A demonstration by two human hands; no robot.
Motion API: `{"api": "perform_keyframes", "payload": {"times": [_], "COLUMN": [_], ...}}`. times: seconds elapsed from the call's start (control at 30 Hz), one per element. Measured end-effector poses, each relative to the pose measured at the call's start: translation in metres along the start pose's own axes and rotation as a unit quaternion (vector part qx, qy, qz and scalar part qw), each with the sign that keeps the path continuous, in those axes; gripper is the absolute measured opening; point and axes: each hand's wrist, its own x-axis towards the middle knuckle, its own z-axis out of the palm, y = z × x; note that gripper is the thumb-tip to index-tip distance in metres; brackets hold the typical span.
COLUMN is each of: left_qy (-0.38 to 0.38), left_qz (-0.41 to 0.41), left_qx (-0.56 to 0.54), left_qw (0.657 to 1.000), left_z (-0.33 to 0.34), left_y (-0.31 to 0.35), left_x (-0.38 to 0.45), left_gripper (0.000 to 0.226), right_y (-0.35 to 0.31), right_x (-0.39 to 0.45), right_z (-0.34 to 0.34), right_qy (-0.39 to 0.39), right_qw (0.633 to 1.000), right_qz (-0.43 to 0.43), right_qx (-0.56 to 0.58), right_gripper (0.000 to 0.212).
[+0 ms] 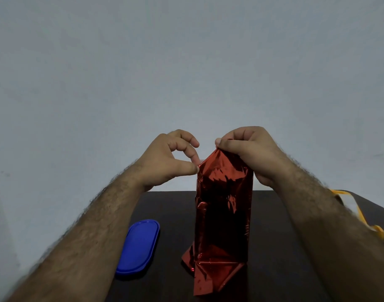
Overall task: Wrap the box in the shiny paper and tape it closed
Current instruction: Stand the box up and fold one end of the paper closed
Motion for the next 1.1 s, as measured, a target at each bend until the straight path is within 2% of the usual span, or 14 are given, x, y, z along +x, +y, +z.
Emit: {"api": "perform_keyframes", "payload": {"times": [0.1,0.2,0.27,0.47,0.6,0.8,0.93,1.1], "left_qy": [0.007,0.009,0.008,0.003,-0.006,0.010,0.003,-0.011], "left_qz": [0.002,-0.001,-0.006,-0.007,-0.019,-0.031,-0.045,-0.051], "left_qx": [0.003,0.001,0.002,-0.014,-0.074,-0.117,-0.107,-0.133], "left_qw": [1.000,1.000,1.000,1.000,0.997,0.993,0.993,0.990], "left_z": [0.000,-0.001,-0.001,-0.001,0.001,0.006,0.010,0.012], "left_y": [-0.001,0.000,-0.001,-0.009,-0.010,-0.008,-0.010,-0.011], "left_x": [0.001,0.002,0.002,0.003,0.005,0.005,0.007,0.009], "left_gripper": [0.019,0.018,0.017,0.021,0.006,0.013,0.011,0.008], "right_y": [-0.001,-0.003,-0.004,-0.004,-0.002,0.002,0.001,0.004], "right_x": [-0.001,-0.005,-0.007,-0.007,-0.007,-0.004,-0.003,0.002], "right_z": [-0.003,-0.009,-0.011,-0.008,-0.005,-0.004,-0.004,-0.004], "right_qy": [-0.036,-0.131,-0.162,-0.138,-0.125,-0.107,-0.104,-0.065], "right_qw": [0.999,0.991,0.986,0.989,0.991,0.994,0.994,0.998], "right_qz": [-0.002,-0.013,-0.023,-0.028,-0.028,-0.018,-0.016,-0.015], "right_qx": [-0.005,-0.022,-0.042,-0.047,-0.029,-0.019,-0.009,-0.020], "right_gripper": [0.020,0.029,0.034,0.036,0.036,0.032,0.021,0.009]}}
